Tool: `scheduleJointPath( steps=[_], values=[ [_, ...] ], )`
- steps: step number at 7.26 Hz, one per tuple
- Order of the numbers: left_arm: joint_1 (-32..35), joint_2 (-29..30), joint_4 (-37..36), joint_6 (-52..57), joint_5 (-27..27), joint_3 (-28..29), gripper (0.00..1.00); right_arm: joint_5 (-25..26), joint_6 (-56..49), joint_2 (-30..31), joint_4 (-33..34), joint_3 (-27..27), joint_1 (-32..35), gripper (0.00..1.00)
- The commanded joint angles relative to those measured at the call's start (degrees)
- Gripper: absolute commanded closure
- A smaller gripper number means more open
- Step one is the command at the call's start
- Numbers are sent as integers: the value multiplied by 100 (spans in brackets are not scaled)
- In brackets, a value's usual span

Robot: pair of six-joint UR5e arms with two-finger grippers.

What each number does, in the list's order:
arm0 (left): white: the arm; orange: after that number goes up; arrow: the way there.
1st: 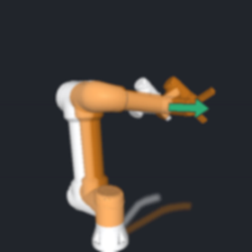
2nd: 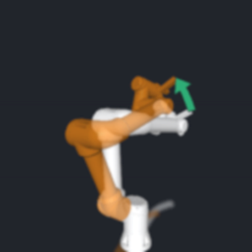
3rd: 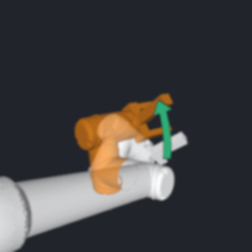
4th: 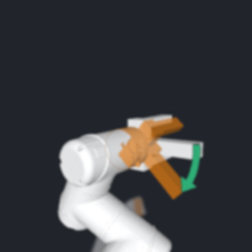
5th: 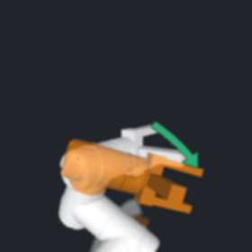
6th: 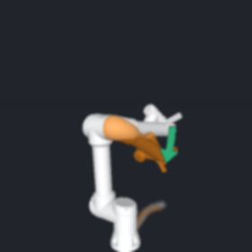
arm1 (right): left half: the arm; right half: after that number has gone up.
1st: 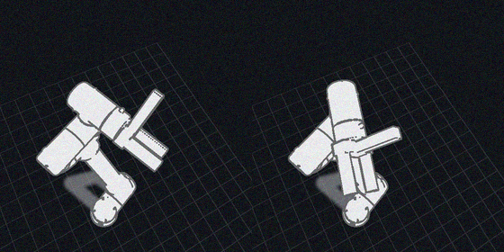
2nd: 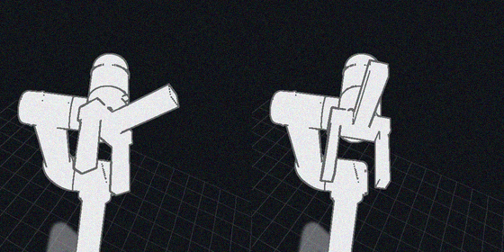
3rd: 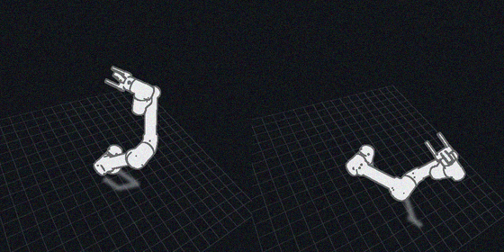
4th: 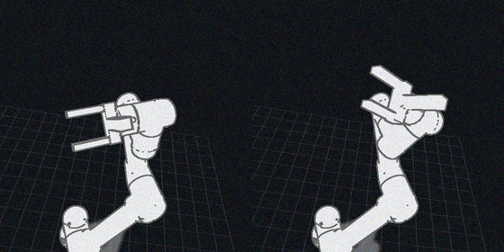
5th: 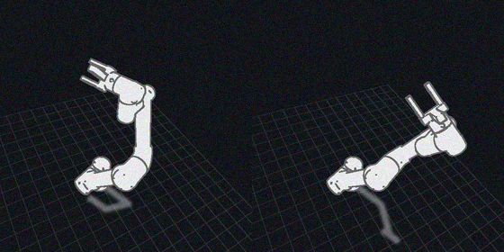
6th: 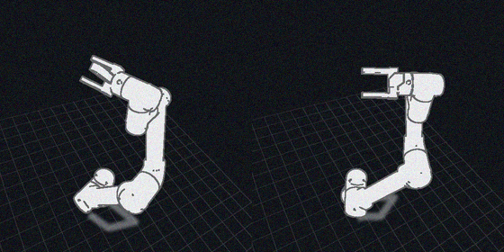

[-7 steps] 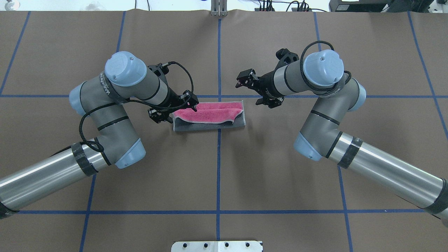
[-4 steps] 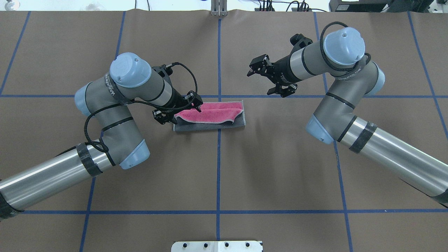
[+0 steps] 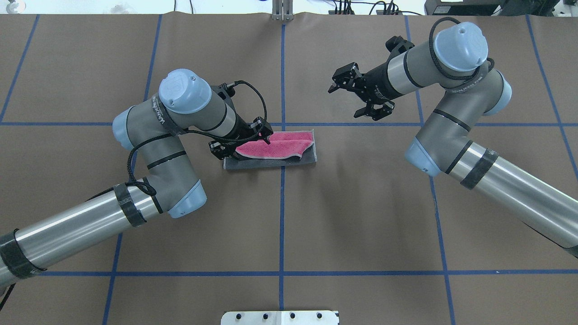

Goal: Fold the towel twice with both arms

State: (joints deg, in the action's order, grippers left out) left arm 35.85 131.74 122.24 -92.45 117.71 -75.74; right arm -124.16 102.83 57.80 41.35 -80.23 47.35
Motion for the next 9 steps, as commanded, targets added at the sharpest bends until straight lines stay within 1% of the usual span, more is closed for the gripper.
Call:
scheduleJointPath(
  steps=[1, 3, 4, 5, 9],
  values=[
    [-8, 175, 2, -2, -11, 163, 0, -20, -9, 117, -13, -115, 46, 1],
    [-8, 325, 2, -2, -11, 348, 0, -20, -9, 127, -4, -125, 46, 1],
    [-8, 430, 106, -2, -11, 497, 0, -38, -9, 127, 5, -125, 81, 1],
    [-17, 440, 412, -2, -20, 690, 0, -38, -18, 135, 5, -125, 98, 1],
    [-34, 615, 503, -159, -20, 841, 0, -47, -18, 162, 5, -151, 143, 1]
  ],
)
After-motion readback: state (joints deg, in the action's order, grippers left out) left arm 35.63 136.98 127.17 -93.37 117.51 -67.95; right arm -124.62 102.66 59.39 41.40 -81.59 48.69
